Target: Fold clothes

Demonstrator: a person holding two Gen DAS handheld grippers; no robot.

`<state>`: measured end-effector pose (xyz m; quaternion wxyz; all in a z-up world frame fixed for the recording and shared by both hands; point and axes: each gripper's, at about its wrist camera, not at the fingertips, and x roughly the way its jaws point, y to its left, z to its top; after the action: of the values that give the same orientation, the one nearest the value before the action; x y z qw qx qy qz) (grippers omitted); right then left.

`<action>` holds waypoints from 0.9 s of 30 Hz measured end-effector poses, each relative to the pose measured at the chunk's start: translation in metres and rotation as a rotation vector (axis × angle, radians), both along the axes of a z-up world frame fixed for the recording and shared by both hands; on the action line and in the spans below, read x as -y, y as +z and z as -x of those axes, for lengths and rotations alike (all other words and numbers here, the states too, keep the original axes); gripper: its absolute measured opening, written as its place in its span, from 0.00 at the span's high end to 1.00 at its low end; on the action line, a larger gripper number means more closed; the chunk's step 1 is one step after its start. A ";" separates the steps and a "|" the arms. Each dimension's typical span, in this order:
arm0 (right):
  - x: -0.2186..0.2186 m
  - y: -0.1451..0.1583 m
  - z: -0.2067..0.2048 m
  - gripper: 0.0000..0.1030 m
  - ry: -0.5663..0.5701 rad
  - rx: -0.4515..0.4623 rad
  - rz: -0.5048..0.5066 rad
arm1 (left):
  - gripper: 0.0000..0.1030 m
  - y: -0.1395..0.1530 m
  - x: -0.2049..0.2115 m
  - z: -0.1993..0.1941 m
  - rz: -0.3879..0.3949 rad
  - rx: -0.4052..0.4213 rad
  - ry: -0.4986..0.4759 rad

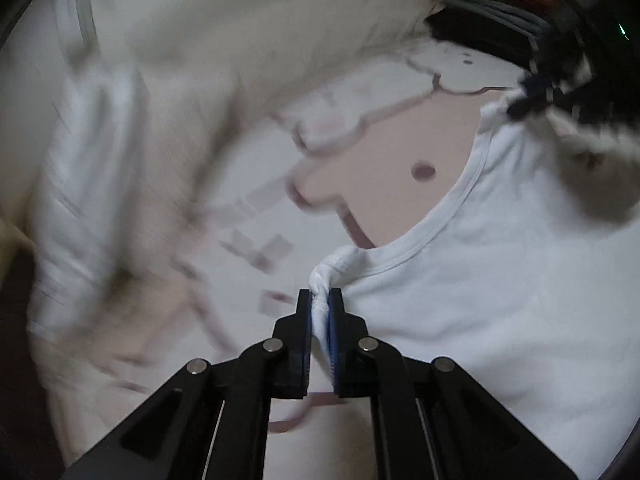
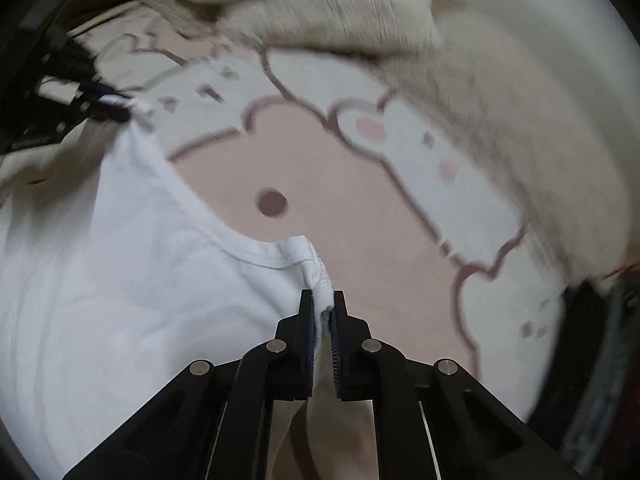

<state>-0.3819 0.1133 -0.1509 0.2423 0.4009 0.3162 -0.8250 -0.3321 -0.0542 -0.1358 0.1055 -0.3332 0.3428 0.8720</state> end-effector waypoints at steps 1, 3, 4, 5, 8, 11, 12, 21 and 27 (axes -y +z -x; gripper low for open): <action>0.002 0.011 -0.016 0.93 0.024 -0.045 -0.012 | 0.92 0.008 -0.006 -0.021 0.057 -0.075 -0.034; 0.004 0.032 -0.051 0.93 0.077 -0.131 -0.035 | 0.92 0.022 -0.015 -0.063 0.095 -0.126 -0.089; 0.004 0.041 -0.070 0.93 0.104 -0.168 -0.047 | 0.92 0.026 -0.017 -0.079 0.099 -0.127 -0.103; 0.002 0.049 -0.089 0.93 0.129 -0.190 -0.053 | 0.92 0.029 -0.020 -0.098 0.108 -0.134 -0.121; -0.005 0.059 -0.157 0.93 0.211 -0.246 -0.106 | 0.92 0.031 -0.035 -0.167 0.180 -0.183 -0.211; -0.015 0.060 -0.223 0.93 0.297 -0.319 -0.152 | 0.92 0.022 -0.047 -0.235 0.235 -0.201 -0.292; -0.018 0.059 -0.245 0.93 0.321 -0.336 -0.162 | 0.92 0.018 -0.051 -0.256 0.249 -0.206 -0.318; -0.046 0.009 -0.375 0.94 0.456 -0.234 -0.314 | 0.92 -0.022 -0.072 -0.393 0.367 -0.152 -0.595; -0.056 0.001 -0.413 0.94 0.468 -0.199 -0.292 | 0.92 -0.026 -0.071 -0.426 0.416 -0.133 -0.658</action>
<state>0.0308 0.1694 -0.1496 0.3335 0.2648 0.5377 -0.7277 0.0943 0.0166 -0.1620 0.2871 -0.1628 0.6066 0.7233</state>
